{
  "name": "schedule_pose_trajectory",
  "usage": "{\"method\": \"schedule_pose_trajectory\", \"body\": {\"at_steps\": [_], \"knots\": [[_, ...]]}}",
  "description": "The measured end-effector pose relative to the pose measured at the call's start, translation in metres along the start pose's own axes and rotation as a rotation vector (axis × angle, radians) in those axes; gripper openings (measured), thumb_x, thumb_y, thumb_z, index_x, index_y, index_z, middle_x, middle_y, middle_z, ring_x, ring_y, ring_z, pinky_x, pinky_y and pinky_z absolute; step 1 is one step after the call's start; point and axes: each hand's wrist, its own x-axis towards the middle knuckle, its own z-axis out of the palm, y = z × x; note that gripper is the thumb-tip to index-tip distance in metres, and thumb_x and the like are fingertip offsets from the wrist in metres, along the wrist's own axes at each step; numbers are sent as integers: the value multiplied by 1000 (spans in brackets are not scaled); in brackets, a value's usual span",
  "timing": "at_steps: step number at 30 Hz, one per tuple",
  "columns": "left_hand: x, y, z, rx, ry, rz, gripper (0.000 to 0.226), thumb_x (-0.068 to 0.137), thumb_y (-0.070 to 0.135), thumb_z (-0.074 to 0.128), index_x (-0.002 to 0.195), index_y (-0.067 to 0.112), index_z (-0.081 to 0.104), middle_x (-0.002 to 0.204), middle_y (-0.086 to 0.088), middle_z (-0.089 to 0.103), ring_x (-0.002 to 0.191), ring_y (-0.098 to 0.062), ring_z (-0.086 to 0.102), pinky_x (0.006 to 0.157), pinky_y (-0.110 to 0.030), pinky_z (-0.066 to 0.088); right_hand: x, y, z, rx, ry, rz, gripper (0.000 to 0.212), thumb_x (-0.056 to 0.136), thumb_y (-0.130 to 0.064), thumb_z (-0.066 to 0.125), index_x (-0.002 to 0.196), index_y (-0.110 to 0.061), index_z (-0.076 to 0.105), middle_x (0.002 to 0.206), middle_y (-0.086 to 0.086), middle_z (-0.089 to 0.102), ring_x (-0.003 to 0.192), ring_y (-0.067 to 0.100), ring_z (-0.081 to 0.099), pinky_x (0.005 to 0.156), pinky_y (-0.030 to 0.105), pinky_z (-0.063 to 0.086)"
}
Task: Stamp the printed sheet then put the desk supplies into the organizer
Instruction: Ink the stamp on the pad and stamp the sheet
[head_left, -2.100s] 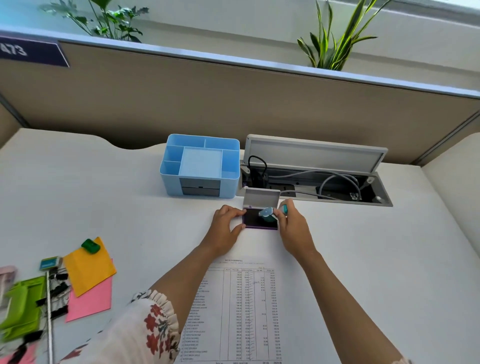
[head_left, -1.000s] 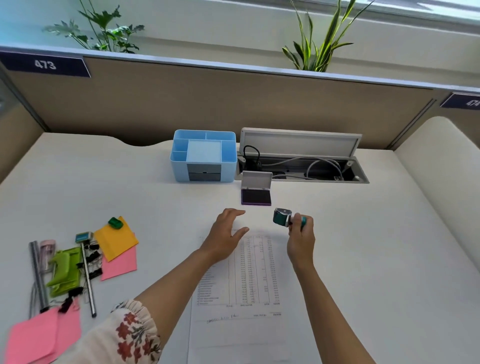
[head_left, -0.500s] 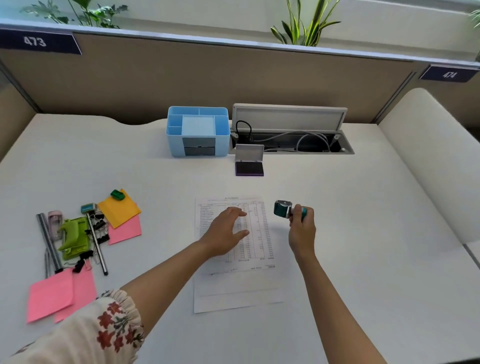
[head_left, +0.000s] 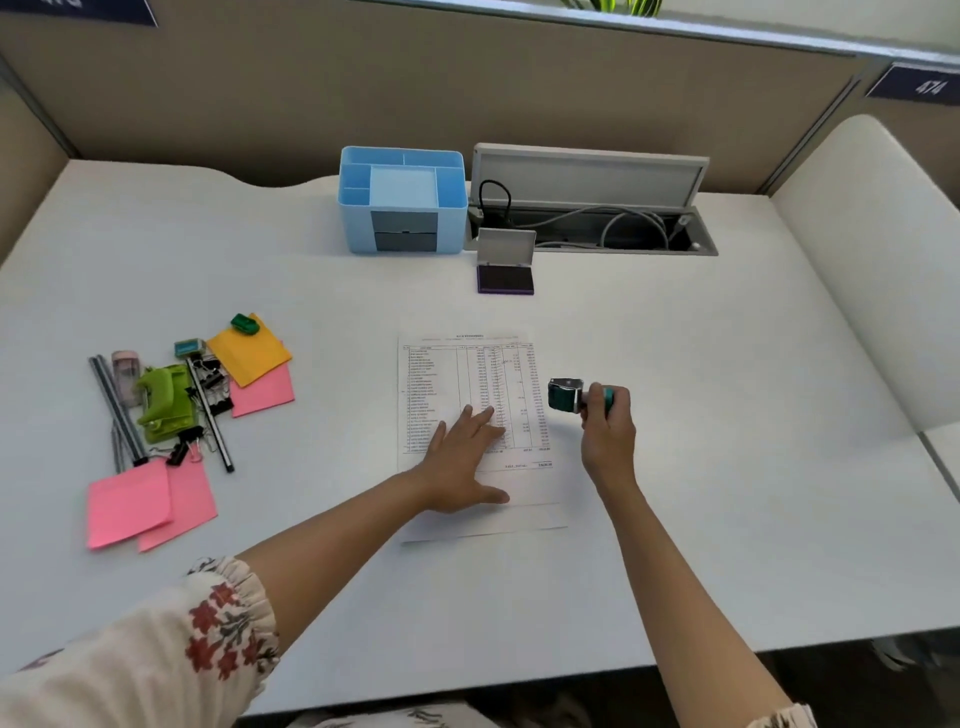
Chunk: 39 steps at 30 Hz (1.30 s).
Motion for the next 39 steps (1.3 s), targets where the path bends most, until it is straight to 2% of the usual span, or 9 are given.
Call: {"method": "schedule_pose_trajectory", "body": {"at_steps": [6,10,12,15,18,22,28,36,39], "knots": [[2,-12,7,8,-8,33,98,81,53,70,155,30,10,163,12,-12,147,-11,-22,119,-41,-16,-10,-2,-8,-45,-43,-39,28,103,-41,40,103,-14,48,95,2,62,80,17,52,70,28,42],[10,-22,0,11,15,48,97,82,52,69,155,33,8,162,14,-13,145,-6,-24,118,-39,-17,-18,-6,-14,-92,-89,-73,21,102,-37,43,105,-18,51,96,-1,64,80,13,55,62,12,41],[15,-23,-7,8,4,46,97,82,52,69,155,34,8,162,14,-14,146,-7,-23,118,-38,-18,-22,-6,-17,-122,-133,-92,19,102,-36,43,102,-20,53,92,-1,66,79,11,55,60,9,40],[23,-27,-16,4,-4,51,101,79,53,72,155,35,8,162,15,-14,146,-7,-23,118,-38,-19,-28,-7,-20,-192,-214,-122,16,102,-33,44,99,-21,53,85,-5,64,67,0,51,57,12,36],[28,-33,-20,-4,-12,54,106,74,54,75,155,35,9,162,16,-13,146,-6,-23,118,-39,-19,-34,-6,-24,-246,-294,-156,15,103,-33,43,96,-22,52,85,-5,65,61,-2,50,55,11,36],[31,-37,-20,-5,-10,70,113,69,57,79,155,35,9,162,17,-14,145,-5,-25,118,-40,-19,-41,-4,-29,-293,-362,-178,14,103,-31,43,93,-24,50,87,-6,67,67,1,53,59,11,37],[31,-37,-20,12,-12,69,115,68,59,78,155,34,9,162,16,-14,146,-7,-23,118,-41,-18,-49,0,-34,-323,-399,-195,15,103,-29,43,93,-20,49,83,-9,65,63,0,50,58,10,35],[32,-39,-19,-3,-9,73,115,67,59,79,155,35,9,162,16,-13,146,-7,-23,118,-41,-19,-55,-1,-35,-333,-419,-204,15,103,-25,43,94,-16,50,83,-14,67,79,0,60,66,9,40],[32,-39,-19,-6,-10,71,115,67,59,79,155,34,9,162,17,-14,146,-6,-24,117,-39,-20,-55,2,-36,-360,-418,-213,14,103,-28,43,92,-21,49,85,-12,67,82,6,61,68,17,43]]}}
